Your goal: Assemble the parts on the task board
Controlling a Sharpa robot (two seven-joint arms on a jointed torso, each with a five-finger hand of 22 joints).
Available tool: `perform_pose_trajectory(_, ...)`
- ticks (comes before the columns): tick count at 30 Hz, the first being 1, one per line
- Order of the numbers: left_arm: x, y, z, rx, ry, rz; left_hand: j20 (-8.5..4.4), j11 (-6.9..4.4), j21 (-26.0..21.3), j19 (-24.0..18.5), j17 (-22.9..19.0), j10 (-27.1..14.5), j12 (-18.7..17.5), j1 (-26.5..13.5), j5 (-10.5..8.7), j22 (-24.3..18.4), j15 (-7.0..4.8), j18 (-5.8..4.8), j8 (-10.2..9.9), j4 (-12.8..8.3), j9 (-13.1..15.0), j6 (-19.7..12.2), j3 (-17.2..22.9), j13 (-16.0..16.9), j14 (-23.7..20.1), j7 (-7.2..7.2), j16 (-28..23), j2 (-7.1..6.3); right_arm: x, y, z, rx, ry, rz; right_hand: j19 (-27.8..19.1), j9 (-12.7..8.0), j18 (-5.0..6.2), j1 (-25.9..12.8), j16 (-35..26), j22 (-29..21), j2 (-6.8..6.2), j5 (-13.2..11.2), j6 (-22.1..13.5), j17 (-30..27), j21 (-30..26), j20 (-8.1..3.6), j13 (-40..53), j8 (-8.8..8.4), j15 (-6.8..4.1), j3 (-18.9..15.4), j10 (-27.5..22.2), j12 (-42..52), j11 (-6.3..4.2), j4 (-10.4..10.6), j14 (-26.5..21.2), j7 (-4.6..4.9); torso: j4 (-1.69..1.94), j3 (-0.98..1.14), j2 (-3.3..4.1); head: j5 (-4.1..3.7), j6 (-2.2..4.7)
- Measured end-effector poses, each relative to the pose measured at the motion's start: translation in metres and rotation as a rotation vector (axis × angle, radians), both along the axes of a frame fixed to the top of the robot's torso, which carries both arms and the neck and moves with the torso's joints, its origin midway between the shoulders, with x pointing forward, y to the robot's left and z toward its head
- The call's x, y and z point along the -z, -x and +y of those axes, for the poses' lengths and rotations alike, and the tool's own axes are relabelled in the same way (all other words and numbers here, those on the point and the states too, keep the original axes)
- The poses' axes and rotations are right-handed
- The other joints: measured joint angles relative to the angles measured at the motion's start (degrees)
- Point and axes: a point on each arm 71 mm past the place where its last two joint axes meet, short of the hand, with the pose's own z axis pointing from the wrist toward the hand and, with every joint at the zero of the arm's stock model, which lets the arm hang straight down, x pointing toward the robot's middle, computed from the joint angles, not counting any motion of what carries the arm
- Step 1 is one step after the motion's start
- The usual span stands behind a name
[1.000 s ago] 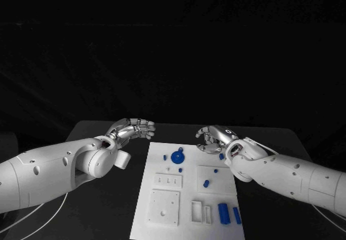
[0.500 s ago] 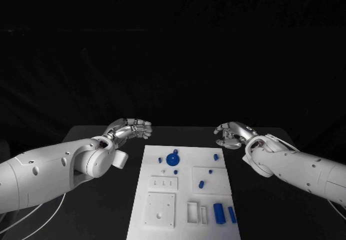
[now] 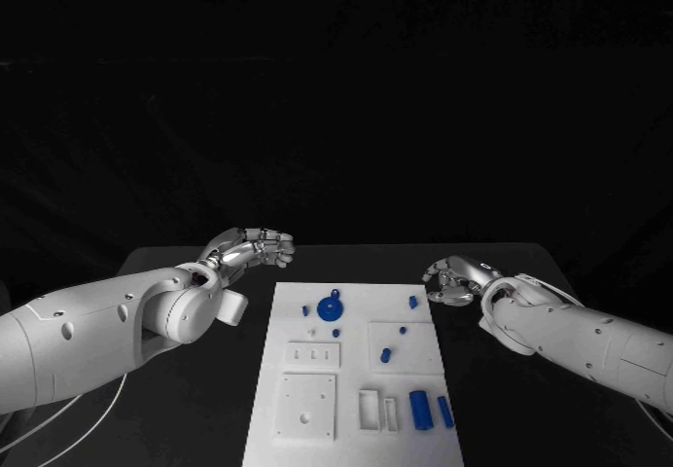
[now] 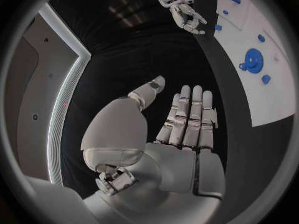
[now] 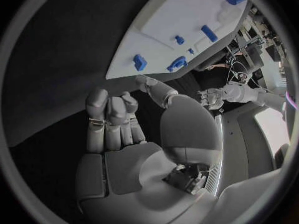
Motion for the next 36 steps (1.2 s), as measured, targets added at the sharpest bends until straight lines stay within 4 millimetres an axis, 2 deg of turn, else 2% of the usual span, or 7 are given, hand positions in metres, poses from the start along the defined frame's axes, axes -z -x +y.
perform_pose_trajectory(5, 0.002, 0.000, 0.000, 0.003, 0.001, 0.003, 0.00, 0.02, 0.00, 0.00, -0.07, -0.38, -0.27, 0.00, 0.00, -0.06, 0.19, 0.00, 0.00, 0.00, 0.00, 0.00, 0.00, 0.00, -0.19, 0.00, -0.11, 0.00, 0.008, 0.001, 0.004, -0.015, 0.015, 0.025, -0.20, -0.09, 0.00, 0.00, -0.01, 0.00, 0.00, 0.00, -0.10, 0.00, 0.00, 0.21, 0.00, -0.16, 0.02, -0.21, -0.30, 0.00, 0.10, -0.52, -0.02, 0.10, 0.18, -0.03, 0.02, -0.33, -0.37)
perform_pose_trajectory(15, 0.002, 0.001, -0.001, 0.011, 0.004, 0.005, 0.00, 0.02, 0.00, 0.00, -0.08, -0.38, -0.49, 0.00, 0.00, -0.08, -0.01, 0.00, 0.00, 0.00, -0.01, 0.00, 0.00, -0.01, -0.39, 0.00, -0.23, 0.00, 0.015, 0.001, 0.014, -0.040, 0.030, 0.050, -0.40, -0.20, 0.00, 0.00, -0.03, 0.00, 0.00, -0.22, -0.24, 0.05, 0.00, 0.42, -0.06, -0.21, 0.04, -0.50, -0.30, -0.01, 0.10, -0.82, -0.04, 0.25, 0.27, -0.17, 0.08, -0.48, -0.86)
perform_pose_trajectory(26, 0.002, 0.001, -0.001, 0.014, 0.005, 0.006, 0.01, 0.02, 0.00, 0.00, -0.07, -0.38, -0.49, 0.00, 0.00, -0.10, -0.01, -0.01, 0.00, 0.00, -0.02, -0.01, 0.00, -0.02, -0.39, 0.00, -0.23, 0.00, 0.025, 0.004, 0.016, -0.052, 0.051, 0.081, -0.82, -0.29, 0.01, 0.23, -0.29, 0.04, 0.23, -0.22, -0.43, 0.10, 0.00, 0.43, -0.05, -0.47, 0.24, -0.68, -0.70, -0.06, 0.10, -0.99, -0.24, 0.42, 0.34, -0.24, 0.08, -0.10, -1.37)
perform_pose_trajectory(33, 0.002, 0.001, -0.001, 0.015, 0.005, 0.006, 0.01, 0.02, 0.00, 0.00, -0.07, -0.38, -0.49, 0.00, 0.00, -0.10, -0.01, -0.01, 0.00, 0.00, -0.02, -0.01, 0.00, -0.02, -0.39, 0.00, -0.23, 0.00, 0.026, 0.004, 0.020, -0.059, 0.052, 0.081, -0.83, -0.29, 0.01, 0.23, -0.30, 0.04, 0.23, -0.24, -0.43, 0.12, 0.00, 0.43, -0.12, -0.47, 0.24, -0.68, -0.70, -0.06, 0.10, -0.99, -0.24, 0.42, 0.18, -0.24, 0.01, 0.11, -1.52)
perform_pose_trajectory(36, 0.002, 0.001, -0.001, 0.016, 0.005, 0.006, 0.01, 0.02, 0.00, 0.00, -0.07, -0.38, -0.49, 0.00, 0.00, -0.10, -0.01, -0.01, 0.00, 0.00, -0.02, -0.01, 0.00, -0.02, -0.39, 0.00, -0.23, 0.00, 0.026, 0.004, 0.023, -0.061, 0.051, 0.080, -0.90, -0.29, 0.01, 0.20, -0.30, 0.04, 0.26, -1.18, -0.43, 0.18, 0.00, 0.51, -0.12, -0.47, 0.24, -0.69, -0.70, 0.12, 0.10, -0.98, -0.25, 0.42, 0.16, -0.21, -0.01, 0.12, -1.55)
